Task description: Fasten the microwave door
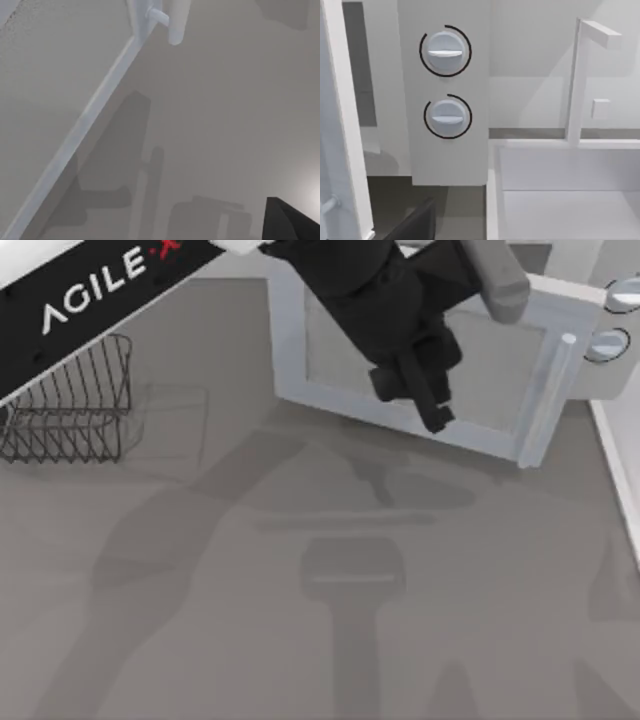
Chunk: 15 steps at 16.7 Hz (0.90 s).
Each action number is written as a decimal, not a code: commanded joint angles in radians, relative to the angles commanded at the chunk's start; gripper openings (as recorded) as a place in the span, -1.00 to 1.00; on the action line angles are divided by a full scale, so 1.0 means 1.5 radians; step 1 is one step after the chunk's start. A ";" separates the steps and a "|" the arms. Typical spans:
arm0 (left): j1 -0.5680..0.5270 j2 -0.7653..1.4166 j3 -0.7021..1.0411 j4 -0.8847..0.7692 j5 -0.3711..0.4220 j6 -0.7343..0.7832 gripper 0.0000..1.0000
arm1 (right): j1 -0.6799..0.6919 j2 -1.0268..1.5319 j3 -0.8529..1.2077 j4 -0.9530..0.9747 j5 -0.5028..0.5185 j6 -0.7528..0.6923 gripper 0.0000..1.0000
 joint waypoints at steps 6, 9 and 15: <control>-0.042 0.003 0.025 0.023 0.024 0.019 -1.00 | 0.000 0.000 0.000 0.000 0.000 0.000 1.00; -0.058 0.015 0.036 0.014 0.028 0.014 -1.00 | 0.000 0.000 0.000 0.000 0.000 0.000 1.00; -0.024 0.042 0.063 -0.014 -0.009 -0.023 -1.00 | 0.000 0.000 0.000 0.000 0.000 0.000 1.00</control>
